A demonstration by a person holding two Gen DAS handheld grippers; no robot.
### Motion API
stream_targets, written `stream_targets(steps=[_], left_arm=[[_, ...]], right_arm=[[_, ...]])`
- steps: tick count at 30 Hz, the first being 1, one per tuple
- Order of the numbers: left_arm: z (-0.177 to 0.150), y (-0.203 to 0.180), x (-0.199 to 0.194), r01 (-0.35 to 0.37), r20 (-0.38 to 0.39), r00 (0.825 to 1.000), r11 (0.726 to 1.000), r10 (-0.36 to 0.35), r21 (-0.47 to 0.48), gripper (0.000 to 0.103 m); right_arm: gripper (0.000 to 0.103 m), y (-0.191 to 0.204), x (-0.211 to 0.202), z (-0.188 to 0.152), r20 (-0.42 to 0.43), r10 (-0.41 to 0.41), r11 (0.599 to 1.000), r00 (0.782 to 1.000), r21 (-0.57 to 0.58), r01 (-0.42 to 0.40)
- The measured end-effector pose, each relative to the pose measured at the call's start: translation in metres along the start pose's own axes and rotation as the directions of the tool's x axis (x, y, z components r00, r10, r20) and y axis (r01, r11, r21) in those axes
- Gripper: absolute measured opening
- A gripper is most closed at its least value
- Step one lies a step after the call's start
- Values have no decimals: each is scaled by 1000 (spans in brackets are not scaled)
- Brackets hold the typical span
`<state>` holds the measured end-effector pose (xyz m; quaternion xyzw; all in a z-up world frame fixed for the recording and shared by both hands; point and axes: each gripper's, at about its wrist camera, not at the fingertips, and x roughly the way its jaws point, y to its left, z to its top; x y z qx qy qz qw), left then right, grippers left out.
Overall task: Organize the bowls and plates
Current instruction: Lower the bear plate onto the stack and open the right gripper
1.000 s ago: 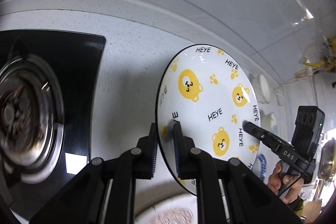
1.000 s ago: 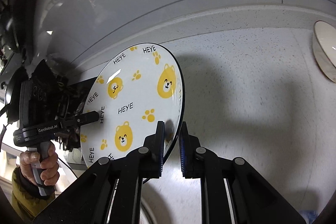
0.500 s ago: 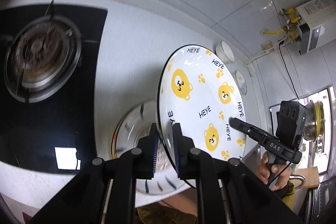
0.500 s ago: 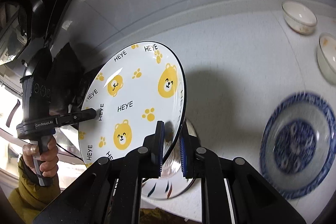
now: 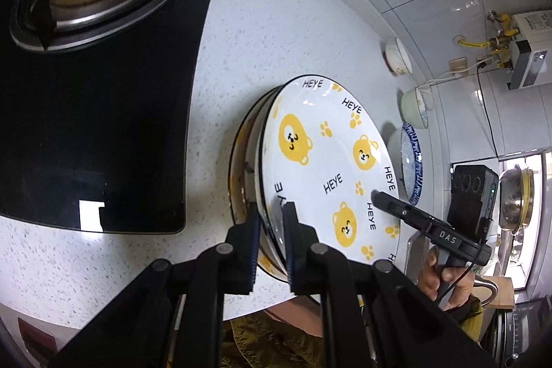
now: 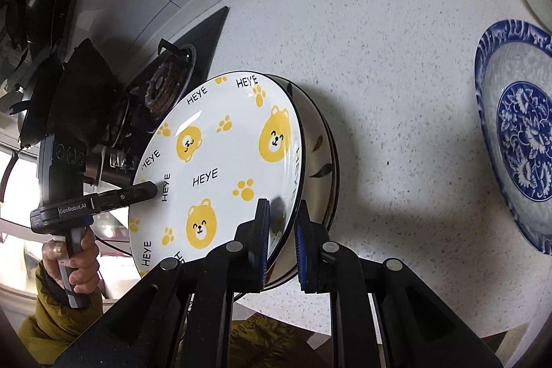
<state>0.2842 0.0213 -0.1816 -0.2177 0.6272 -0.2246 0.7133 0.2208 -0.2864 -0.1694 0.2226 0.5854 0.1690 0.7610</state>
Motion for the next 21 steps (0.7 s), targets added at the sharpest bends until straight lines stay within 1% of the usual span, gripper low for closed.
stream_targets(steps=[1, 2, 3, 5, 8, 12, 16, 21], left_arm=[[0, 1, 2, 4, 3, 1000, 1000, -4, -6, 12], [0, 0, 3, 2, 2, 1000, 1000, -2, -5, 12], [0, 0, 4, -2, 4, 1000, 1000, 2, -8, 12], [3, -1, 6, -3, 3, 1000, 1000, 3, -13, 12], [2, -1, 6, -8, -2, 1000, 1000, 8, -24, 12], [4, -1, 7, -13, -12, 1000, 999, 12, -42, 12], [3, -2, 6, -33, -22, 999, 999, 32, -41, 12], [6, 0, 6, -29, -33, 999, 998, 27, -57, 14]], right_arm=[[12, -4, 2, 3, -11, -1, 1000, 1000, 5, 1], [12, -8, -1, 0, -15, 11, 1000, 1000, 15, -10], [12, -12, -1, 3, -18, 31, 999, 999, 28, -30], [13, -12, -1, 9, -27, 32, 999, 999, 18, -32], [13, -6, 2, 9, -47, 31, 999, 998, 10, -30], [13, -5, 4, 4, -76, 63, 998, 995, 34, -60], [14, -6, 3, 8, -100, 83, 995, 992, 56, -78], [14, -10, -1, 15, -138, 109, 991, 984, 86, -98]])
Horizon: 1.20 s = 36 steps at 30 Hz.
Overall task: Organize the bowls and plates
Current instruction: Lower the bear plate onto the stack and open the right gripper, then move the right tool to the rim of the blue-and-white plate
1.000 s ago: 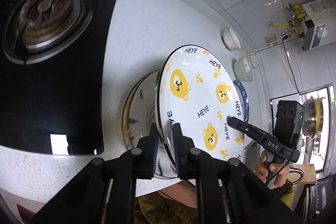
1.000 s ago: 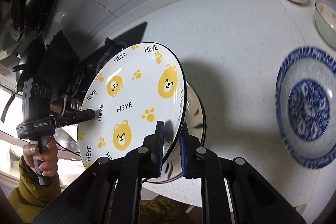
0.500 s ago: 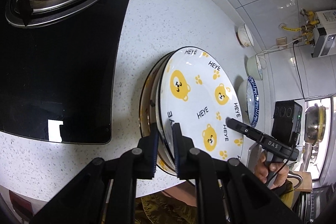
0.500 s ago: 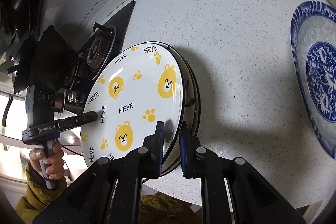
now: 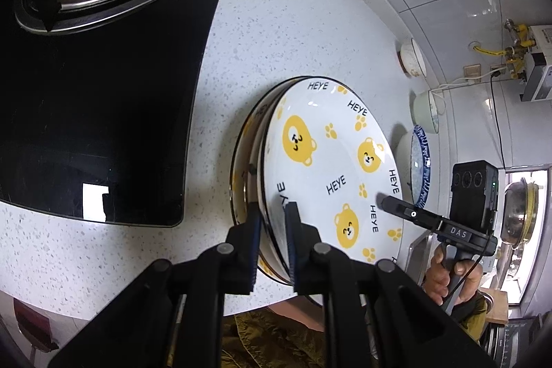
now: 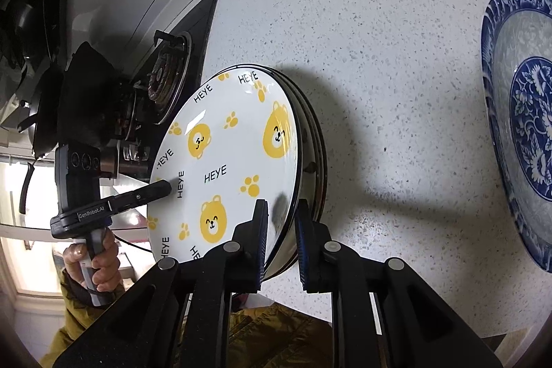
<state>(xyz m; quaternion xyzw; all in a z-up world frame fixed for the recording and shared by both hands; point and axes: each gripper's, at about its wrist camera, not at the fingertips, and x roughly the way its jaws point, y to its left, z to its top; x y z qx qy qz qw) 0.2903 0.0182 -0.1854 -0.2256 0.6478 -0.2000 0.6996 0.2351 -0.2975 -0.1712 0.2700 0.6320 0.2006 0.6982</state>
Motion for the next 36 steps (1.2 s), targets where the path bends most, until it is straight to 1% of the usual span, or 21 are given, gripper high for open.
stream_targets(steps=[2, 5, 7, 8, 9, 10, 12, 15, 17, 20, 21, 22, 23, 24, 27, 29, 32, 33, 36], left_arm=[[1, 2, 0, 5, -6, 1000, 1000, -5, -5, 14], [1, 1, -1, -8, -8, 1000, 1000, 8, 10, 14], [2, 2, -5, -42, 8, 999, 999, 42, 19, 15], [3, 4, -8, -57, 25, 998, 998, 57, 20, 15], [4, 6, -11, -40, 37, 999, 999, 40, 12, 15], [4, 7, -13, -22, 38, 999, 1000, 22, 7, 15], [3, 5, -17, -30, 51, 998, 999, 29, 17, 15], [2, 5, -22, -19, 62, 998, 1000, 18, 21, 15], [-1, 4, -28, -20, 86, 996, 999, 18, 29, 15], [-3, 1, -42, 8, 131, 991, 999, -12, 36, 15], [-4, -1, -48, 23, 155, 987, 999, -30, 44, 17], [-4, -5, -54, 37, 178, 983, 998, -46, 53, 23], [-5, -8, -60, 59, 199, 977, 996, -70, 64, 37], [-6, -13, -66, 88, 218, 971, 993, -103, 81, 48], [-9, -30, -76, 134, 235, 958, 981, -164, 139, 64], [-10, -47, -79, 138, 233, 956, 973, -180, 186, 68], [-11, -72, -78, 136, 226, 955, 958, -195, 252, 68], [-12, -81, -75, 141, 214, 955, 952, -203, 272, 68], [-16, -106, -59, 159, 179, 958, 934, -224, 320, 68]], right_arm=[[14, 0, -2, 1, -8, -4, 1000, 1000, 1, 4], [16, 4, -4, 0, -16, -18, 1000, 1000, -9, 18], [20, 10, -5, -1, -23, -40, 999, 999, -31, 39], [27, 14, -6, -1, -18, -76, 996, 997, -47, 76], [42, 19, -8, -1, -9, -125, 990, 992, -71, 124], [47, 23, -10, -1, -1, -149, 985, 989, -87, 149], [47, 27, -12, 0, 2, -157, 983, 988, -99, 156], [47, 36, -14, -3, 26, -213, 967, 977, -135, 214], [48, 37, -15, -6, 38, -210, 966, 977, -146, 213], [49, 40, -25, -15, 101, -200, 962, 974, -167, 215], [52, 42, -30, -19, 127, -196, 962, 972, -169, 216], [54, 41, -36, -22, 150, -194, 962, 969, -167, 218], [55, 41, -44, -26, 183, -194, 961, 964, -160, 223], [56, 41, -50, -28, 204, -194, 961, 959, -154, 228], [59, 36, -79, -39, 288, -218, 958, 932, -118, 260], [60, 31, -98, -47, 342, -255, 950, 905, -85, 300], [60, 16, -127, -58, 399, -276, 949, 874, -31, 314], [61, 7, -140, -63, 420, -291, 947, 859, 1, 320], [65, -18, -167, -72, 448, -321, 942, 834, 63, 329]])
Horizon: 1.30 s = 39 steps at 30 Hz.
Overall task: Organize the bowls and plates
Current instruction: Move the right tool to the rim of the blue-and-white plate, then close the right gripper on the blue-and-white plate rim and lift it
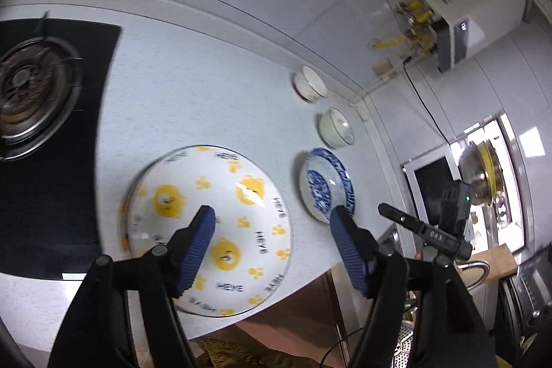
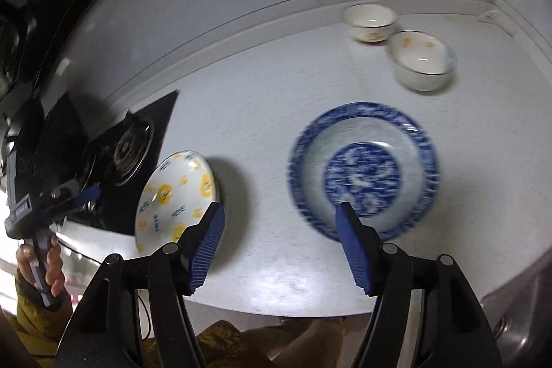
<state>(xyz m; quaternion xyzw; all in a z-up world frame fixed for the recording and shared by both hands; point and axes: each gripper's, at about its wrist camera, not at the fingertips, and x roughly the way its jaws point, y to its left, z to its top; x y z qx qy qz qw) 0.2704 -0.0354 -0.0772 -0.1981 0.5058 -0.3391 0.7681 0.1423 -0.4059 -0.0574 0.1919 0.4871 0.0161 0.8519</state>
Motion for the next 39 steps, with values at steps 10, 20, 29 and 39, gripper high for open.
stream_targets(steps=[10, 20, 29, 39], left_arm=[[-7, -69, 113, -28, -149, 988, 999, 31, 22, 68], [0, -80, 238, -248, -236, 946, 966, 224, -76, 68], [13, -90, 271, -382, -207, 906, 924, 369, -23, 68], [15, -93, 310, -323, -312, 896, 946, 315, 30, 56]], right_arm=[[66, -105, 13, 23, -63, 1, 998, 998, 60, 2], [66, -149, 74, 47, -195, 161, 987, 967, 46, -155], [39, -152, 108, 45, -295, 241, 969, 925, 14, -248], [19, -152, 108, 39, -292, 199, 979, 935, 25, -201]])
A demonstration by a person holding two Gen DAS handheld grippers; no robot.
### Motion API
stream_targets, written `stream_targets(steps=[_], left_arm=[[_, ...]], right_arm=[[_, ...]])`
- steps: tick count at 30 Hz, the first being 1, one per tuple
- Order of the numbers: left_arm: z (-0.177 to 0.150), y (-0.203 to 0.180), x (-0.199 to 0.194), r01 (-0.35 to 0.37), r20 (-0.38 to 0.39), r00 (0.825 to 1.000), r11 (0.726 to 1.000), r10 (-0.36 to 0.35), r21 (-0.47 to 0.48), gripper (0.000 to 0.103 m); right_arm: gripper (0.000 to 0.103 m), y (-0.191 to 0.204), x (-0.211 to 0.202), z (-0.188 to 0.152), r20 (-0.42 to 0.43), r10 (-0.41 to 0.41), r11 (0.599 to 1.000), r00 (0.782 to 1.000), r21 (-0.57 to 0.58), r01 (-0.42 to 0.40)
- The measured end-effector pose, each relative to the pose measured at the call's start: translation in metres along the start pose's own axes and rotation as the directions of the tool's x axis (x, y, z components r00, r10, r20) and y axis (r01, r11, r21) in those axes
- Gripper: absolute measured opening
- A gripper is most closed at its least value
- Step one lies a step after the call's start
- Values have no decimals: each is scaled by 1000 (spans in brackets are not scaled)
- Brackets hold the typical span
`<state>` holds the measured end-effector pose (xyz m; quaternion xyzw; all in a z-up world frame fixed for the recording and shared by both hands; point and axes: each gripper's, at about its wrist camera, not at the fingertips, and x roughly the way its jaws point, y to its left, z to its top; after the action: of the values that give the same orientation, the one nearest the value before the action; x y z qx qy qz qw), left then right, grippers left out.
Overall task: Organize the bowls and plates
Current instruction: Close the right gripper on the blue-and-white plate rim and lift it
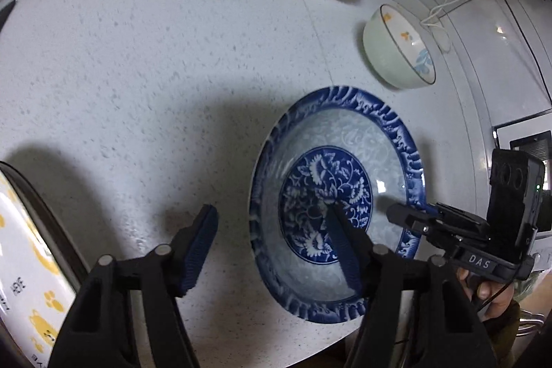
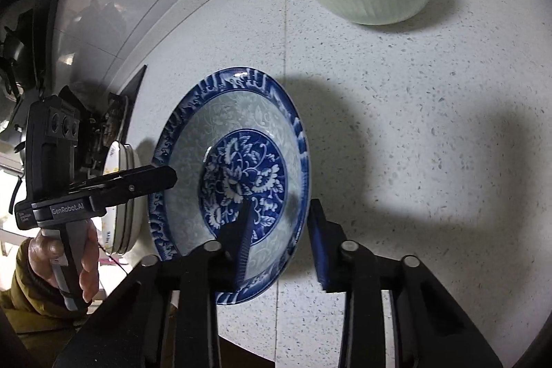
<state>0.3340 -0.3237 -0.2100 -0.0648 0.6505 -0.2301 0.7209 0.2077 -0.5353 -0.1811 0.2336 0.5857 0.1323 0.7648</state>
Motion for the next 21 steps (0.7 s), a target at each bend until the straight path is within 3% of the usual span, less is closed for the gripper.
stream_targets(steps=[3, 5, 7, 9, 14, 17, 21], left_arm=[[1, 5, 15, 80, -69, 994, 996, -82, -32, 41], [1, 10, 18, 119, -86, 988, 991, -125, -63, 36], [3, 15, 19, 136, -93, 985, 987, -143, -83, 33], [5, 21, 20, 143, -94, 984, 985, -152, -101, 22], [15, 21, 7, 142, -59, 988, 988, -146, -65, 21], [30, 29, -8, 151, -29, 988, 986, -153, -75, 21], [61, 55, -30, 112, 17, 994, 990, -111, -81, 21]], right_arm=[[12, -9, -1, 3, -16, 6, 999, 1000, 32, -6], [12, -9, -1, 3, -21, -1, 999, 1000, 35, 1], [12, -9, -1, 4, -29, -13, 999, 1000, 33, 13], [12, -9, -1, 4, -34, -20, 999, 999, 33, 21], [11, -1, -2, 14, -23, -56, 998, 998, 13, 56], [11, 11, -4, 32, -5, -52, 999, 999, -11, 52], [11, 44, 11, 71, 6, -66, 996, 998, -67, 66]])
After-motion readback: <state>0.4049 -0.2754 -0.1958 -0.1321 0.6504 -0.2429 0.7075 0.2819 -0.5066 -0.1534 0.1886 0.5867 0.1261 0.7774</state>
